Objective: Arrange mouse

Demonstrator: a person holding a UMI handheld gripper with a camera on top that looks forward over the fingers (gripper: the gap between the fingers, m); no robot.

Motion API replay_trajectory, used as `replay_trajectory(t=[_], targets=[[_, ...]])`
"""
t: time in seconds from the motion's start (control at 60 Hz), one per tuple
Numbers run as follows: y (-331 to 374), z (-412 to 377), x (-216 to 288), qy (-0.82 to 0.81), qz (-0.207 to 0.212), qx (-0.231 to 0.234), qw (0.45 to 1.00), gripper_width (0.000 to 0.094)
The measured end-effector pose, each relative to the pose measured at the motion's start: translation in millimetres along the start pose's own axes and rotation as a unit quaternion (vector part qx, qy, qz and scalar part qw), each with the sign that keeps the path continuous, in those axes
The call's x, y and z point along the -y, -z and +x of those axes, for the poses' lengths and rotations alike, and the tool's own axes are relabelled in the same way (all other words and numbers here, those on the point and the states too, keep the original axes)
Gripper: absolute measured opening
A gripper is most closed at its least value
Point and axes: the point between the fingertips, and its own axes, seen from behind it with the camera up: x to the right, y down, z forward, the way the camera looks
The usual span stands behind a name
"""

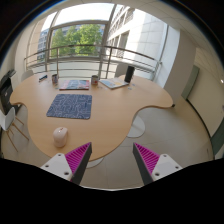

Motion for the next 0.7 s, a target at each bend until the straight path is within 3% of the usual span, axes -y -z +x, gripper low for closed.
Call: replay_trajectory(t=[0.217,0.367,0.7], targets=[[16.9,-19.5,-55.6,-0.015,-0.024,-0.019,0.999,0.0849],[9.2,-83.9,-91.2,-0.035,-0.024,0.009,0.999,0.0846],[-90.1,-231.7,-61.5,-0.049,0.031,0.081,0.995,0.0848]])
